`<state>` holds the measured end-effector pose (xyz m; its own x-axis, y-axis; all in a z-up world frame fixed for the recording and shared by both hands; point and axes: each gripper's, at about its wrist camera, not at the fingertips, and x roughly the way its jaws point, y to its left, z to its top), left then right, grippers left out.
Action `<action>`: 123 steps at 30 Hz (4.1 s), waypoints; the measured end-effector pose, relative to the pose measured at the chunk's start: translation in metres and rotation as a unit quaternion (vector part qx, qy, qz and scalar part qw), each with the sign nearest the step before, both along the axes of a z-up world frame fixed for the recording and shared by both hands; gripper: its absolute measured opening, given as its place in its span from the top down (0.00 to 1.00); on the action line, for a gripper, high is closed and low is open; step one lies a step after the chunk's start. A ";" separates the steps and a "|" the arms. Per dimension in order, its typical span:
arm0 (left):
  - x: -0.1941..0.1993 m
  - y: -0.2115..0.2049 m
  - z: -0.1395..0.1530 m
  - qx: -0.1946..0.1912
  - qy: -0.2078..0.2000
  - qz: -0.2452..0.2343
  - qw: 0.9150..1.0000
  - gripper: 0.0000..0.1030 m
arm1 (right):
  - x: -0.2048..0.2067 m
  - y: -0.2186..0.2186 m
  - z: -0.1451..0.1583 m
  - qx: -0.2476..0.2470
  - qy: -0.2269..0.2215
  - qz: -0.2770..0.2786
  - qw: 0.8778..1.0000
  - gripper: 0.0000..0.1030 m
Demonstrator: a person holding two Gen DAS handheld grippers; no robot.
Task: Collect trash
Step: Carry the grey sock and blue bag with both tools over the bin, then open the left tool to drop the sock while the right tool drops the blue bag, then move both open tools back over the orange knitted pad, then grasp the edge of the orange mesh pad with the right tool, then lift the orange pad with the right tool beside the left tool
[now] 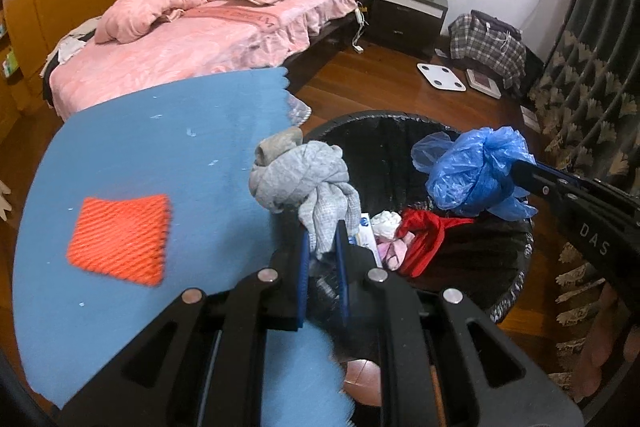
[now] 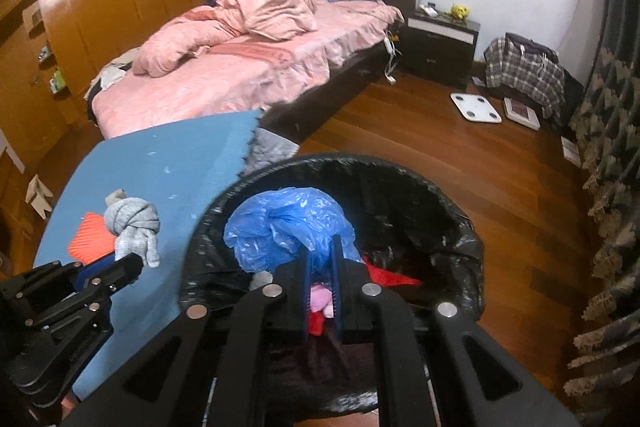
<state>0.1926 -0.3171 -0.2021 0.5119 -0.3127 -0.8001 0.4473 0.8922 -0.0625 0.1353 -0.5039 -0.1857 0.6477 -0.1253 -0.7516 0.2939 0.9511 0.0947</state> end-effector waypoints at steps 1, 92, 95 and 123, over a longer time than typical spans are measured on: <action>0.002 -0.005 -0.004 0.000 0.002 0.000 1.000 0.89 | 0.001 -0.004 -0.003 -0.002 0.003 -0.002 1.000 0.91; 0.084 0.317 -0.064 0.012 -0.031 0.143 0.989 0.40 | 0.121 0.289 -0.086 0.041 0.019 0.165 0.985 1.00; 0.082 0.313 -0.061 0.012 -0.034 0.141 0.989 0.40 | 0.121 0.280 -0.082 0.048 0.019 0.159 0.986 1.00; 0.086 0.315 -0.075 0.020 -0.022 0.141 0.990 0.40 | 0.123 0.266 -0.089 0.108 0.002 0.154 0.982 0.86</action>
<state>0.2787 -0.0023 -0.2768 0.6085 -0.1201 -0.7844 0.1808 0.9835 -0.0104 0.2579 -0.2377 -0.2749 0.6272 0.2383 -0.7415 -0.0037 0.9529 0.3031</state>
